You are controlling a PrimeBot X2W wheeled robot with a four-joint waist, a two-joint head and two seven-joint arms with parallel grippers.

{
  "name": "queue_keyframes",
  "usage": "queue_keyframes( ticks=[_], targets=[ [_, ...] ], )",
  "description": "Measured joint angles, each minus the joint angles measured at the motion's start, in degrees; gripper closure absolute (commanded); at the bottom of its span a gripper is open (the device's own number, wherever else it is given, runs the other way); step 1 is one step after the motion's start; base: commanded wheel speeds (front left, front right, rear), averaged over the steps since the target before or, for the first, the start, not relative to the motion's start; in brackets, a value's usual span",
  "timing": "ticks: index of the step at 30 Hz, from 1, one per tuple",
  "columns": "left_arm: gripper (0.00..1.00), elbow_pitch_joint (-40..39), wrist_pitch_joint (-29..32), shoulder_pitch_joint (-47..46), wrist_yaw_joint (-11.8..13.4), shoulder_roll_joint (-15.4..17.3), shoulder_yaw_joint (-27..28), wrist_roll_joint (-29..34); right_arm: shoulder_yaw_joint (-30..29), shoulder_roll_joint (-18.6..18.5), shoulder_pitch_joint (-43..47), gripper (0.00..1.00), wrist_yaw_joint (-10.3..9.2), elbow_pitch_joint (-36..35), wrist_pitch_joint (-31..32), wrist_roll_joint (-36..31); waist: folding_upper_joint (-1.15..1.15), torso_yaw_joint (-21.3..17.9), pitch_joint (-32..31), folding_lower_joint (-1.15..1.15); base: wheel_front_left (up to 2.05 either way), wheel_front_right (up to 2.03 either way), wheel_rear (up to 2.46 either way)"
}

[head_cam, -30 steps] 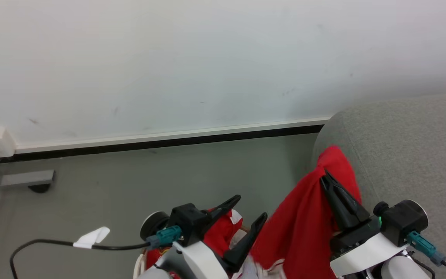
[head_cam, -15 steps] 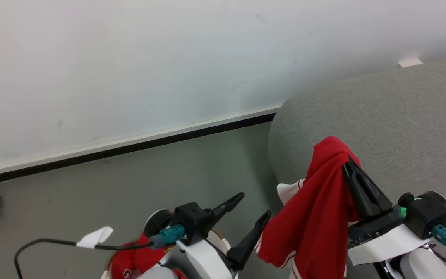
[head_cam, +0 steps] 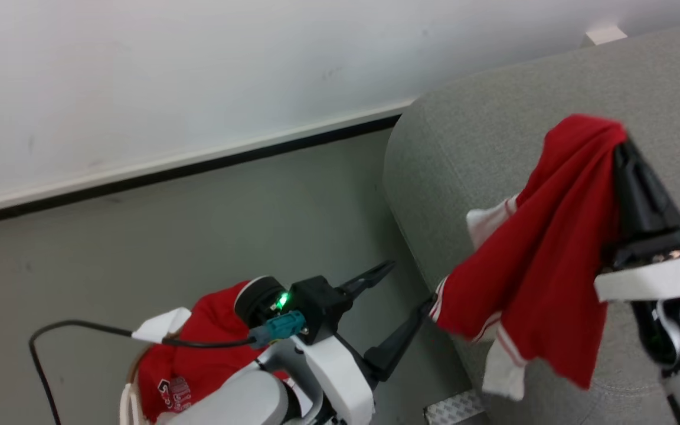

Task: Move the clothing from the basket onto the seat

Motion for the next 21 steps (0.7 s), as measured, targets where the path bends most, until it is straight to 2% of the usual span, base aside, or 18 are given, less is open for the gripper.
queue_keyframes(
  ticks=[8,13,17,21],
  targets=[
    [0.0,-0.5,1.4,-7.4,-1.3,0.0,0.7,2.5,-8.6,-3.9,-17.6,1.0,0.0,8.9,0.0,0.7,0.0,2.0,9.4,0.01,0.0,0.0,0.0],
    [0.0,0.2,1.4,-10.5,-1.7,-0.5,0.8,3.5,-18.3,-7.3,-31.4,1.0,0.01,18.4,0.4,-1.1,0.0,4.4,15.2,0.01,0.0,0.0,0.0],
    [0.0,0.7,1.0,-11.9,-1.9,-1.4,0.6,3.9,-27.4,-10.1,-40.4,1.0,0.0,26.2,0.4,-5.7,0.0,7.2,18.7,0.01,0.0,0.0,0.0],
    [0.0,1.3,0.6,-12.3,-2.0,-1.6,0.4,4.2,-34.7,-12.5,-44.5,1.0,0.0,32.8,0.2,-13.3,0.0,9.8,21.2,0.01,0.0,0.0,0.0]
  ],
)
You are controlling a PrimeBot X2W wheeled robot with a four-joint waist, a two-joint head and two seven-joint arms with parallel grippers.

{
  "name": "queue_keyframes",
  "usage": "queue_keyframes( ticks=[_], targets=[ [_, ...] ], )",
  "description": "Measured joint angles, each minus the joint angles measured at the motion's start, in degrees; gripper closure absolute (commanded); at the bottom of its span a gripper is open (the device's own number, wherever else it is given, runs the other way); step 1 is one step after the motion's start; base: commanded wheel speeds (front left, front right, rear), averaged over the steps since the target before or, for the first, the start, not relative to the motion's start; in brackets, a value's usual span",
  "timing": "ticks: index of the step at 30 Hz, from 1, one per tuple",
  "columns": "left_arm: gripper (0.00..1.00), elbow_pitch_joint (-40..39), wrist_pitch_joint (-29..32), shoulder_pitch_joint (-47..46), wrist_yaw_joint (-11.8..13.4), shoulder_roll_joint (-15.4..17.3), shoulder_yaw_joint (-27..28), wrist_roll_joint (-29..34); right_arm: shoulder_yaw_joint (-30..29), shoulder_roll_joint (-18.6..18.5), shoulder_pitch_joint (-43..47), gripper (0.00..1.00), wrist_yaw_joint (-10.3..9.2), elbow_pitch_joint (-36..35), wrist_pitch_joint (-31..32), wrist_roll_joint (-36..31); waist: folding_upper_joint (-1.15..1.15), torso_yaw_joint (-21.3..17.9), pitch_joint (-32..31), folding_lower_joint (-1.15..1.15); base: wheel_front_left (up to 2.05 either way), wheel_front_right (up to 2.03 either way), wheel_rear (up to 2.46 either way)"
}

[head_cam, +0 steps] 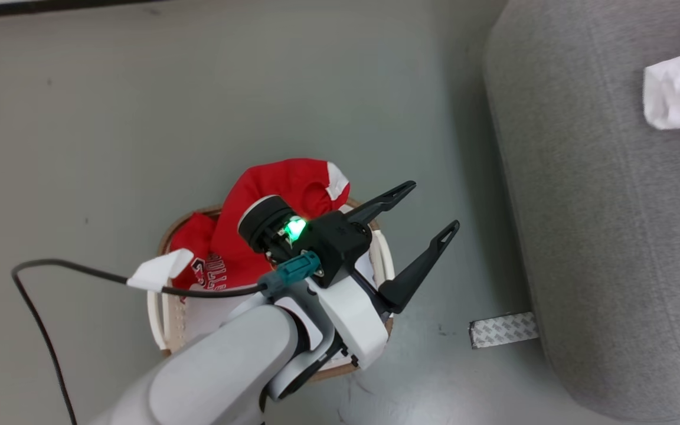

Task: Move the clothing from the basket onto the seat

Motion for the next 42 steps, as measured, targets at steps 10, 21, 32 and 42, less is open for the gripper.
queue_keyframes(
  ticks=[10,21,32,42],
  targets=[
    [0.0,3.3,-2.7,0.4,0.6,0.2,0.2,0.2,-17.6,3.5,11.2,0.88,0.0,10.6,-0.2,-19.8,0.0,1.3,1.0,-0.01,0.0,0.0,0.0],
    [0.0,8.9,-8.9,5.6,2.5,0.9,2.1,-1.5,-17.7,12.8,19.0,0.0,0.0,3.3,-0.2,-28.2,0.0,0.3,-4.6,-0.01,0.0,0.0,0.0],
    [0.0,12.5,-13.3,14.1,5.2,0.0,6.2,-3.7,-7.7,13.8,33.3,0.0,0.01,-9.7,-0.2,-18.5,0.0,2.4,-14.7,-0.03,0.0,0.0,0.0],
    [0.0,11.4,-13.7,27.6,7.1,0.6,15.7,-1.5,0.2,16.7,48.0,0.0,0.01,-20.5,-0.2,-14.0,0.0,7.6,-24.5,-0.03,0.0,0.0,0.0]
  ],
)
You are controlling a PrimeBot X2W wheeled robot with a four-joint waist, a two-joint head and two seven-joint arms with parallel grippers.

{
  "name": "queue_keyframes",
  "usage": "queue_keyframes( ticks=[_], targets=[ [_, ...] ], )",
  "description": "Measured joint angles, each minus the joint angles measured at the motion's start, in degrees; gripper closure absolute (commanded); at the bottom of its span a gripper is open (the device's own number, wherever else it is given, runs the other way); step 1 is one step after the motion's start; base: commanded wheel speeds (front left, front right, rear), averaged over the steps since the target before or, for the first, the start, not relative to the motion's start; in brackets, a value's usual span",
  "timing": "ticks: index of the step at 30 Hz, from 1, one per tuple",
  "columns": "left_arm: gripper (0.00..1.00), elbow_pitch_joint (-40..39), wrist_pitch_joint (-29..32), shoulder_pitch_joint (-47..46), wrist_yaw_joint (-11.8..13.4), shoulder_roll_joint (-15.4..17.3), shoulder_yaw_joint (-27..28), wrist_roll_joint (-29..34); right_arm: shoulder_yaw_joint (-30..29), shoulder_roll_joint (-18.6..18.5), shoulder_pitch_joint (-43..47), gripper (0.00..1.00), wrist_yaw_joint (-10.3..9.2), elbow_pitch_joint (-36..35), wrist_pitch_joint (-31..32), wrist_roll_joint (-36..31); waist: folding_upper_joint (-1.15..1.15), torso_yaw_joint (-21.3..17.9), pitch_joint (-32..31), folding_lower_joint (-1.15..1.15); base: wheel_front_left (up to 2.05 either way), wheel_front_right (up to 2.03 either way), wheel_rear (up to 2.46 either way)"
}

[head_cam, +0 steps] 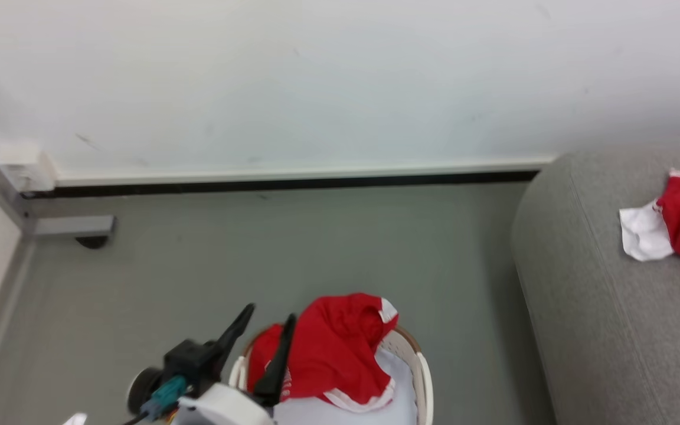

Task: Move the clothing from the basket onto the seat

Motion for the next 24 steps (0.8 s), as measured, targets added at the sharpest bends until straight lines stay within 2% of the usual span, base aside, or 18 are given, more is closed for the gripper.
queue_keyframes(
  ticks=[5,12,24],
  targets=[
    [0.0,-0.7,0.0,6.3,0.3,-0.6,6.3,2.1,7.7,3.2,8.4,0.0,0.0,-5.5,0.0,2.8,0.0,2.5,-3.3,0.0,0.0,0.0,0.0],
    [0.0,-2.2,0.0,12.0,0.3,-3.1,14.2,8.2,12.9,6.4,16.3,0.0,0.0,-9.2,0.0,3.4,0.0,4.0,-5.2,0.01,0.0,0.0,0.0],
    [0.0,-1.8,0.0,18.0,-4.1,-7.8,24.3,13.8,17.6,7.2,23.0,0.0,0.0,-9.0,0.0,6.1,0.0,3.0,-6.7,0.01,0.0,0.0,0.0]
  ],
)
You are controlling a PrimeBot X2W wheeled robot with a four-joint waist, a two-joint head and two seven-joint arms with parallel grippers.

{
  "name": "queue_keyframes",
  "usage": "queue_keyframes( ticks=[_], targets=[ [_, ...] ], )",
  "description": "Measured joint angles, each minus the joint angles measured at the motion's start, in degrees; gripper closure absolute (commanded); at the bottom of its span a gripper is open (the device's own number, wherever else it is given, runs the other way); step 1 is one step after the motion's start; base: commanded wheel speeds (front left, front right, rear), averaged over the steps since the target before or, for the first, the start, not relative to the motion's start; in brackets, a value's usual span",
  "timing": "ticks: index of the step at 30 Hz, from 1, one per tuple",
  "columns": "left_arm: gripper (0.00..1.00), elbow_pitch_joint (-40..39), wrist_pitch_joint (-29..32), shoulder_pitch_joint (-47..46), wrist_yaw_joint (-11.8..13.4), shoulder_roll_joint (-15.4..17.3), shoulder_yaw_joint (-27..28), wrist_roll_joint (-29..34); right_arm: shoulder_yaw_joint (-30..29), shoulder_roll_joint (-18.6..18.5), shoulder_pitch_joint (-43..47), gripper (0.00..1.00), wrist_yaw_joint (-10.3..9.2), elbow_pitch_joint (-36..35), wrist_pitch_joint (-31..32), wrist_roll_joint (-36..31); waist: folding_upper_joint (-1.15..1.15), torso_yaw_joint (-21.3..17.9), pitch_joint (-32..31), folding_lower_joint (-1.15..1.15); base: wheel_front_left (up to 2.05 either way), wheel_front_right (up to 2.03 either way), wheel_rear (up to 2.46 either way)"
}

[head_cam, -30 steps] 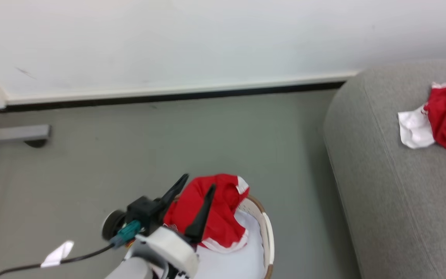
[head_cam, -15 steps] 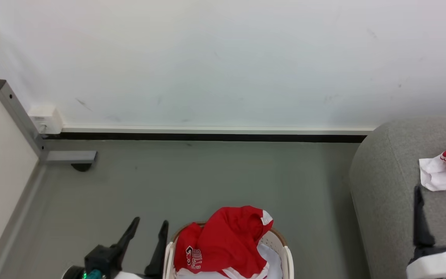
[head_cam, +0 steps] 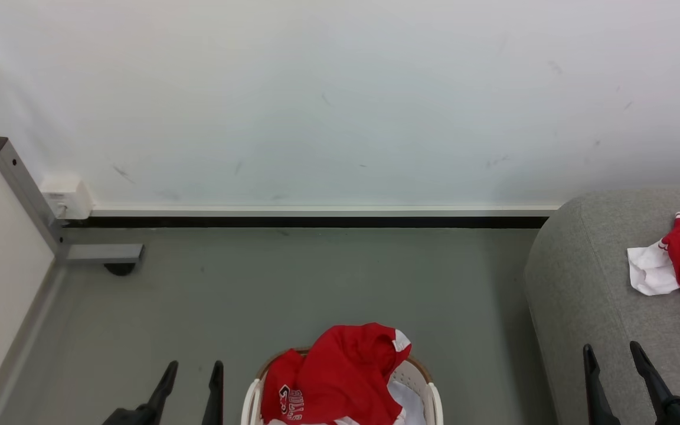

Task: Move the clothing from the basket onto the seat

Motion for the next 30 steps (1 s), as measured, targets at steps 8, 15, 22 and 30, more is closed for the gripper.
queue_keyframes(
  ticks=[8,15,22,30],
  targets=[
    [0.0,0.6,0.0,0.4,-2.8,-2.6,3.5,2.9,0.7,0.0,0.0,0.0,0.0,0.3,0.0,0.2,0.0,-0.8,0.4,0.01,0.0,0.0,0.0],
    [0.0,1.2,0.0,0.4,-4.8,-4.1,5.7,5.1,0.6,0.0,-0.2,0.0,0.0,0.3,0.0,0.2,0.0,-1.4,0.9,0.01,0.0,0.0,0.0],
    [0.0,1.9,0.0,0.3,-6.5,-5.0,6.8,6.4,0.6,0.0,-0.4,0.0,0.0,0.1,0.0,0.2,0.0,-2.1,1.8,0.01,0.0,0.0,0.0],
    [0.0,4.2,0.0,-3.7,-8.5,-5.3,5.1,9.2,1.6,0.0,-2.6,0.0,0.0,-1.5,0.0,0.5,0.0,-4.0,6.0,0.01,0.0,0.0,0.0]
  ],
)
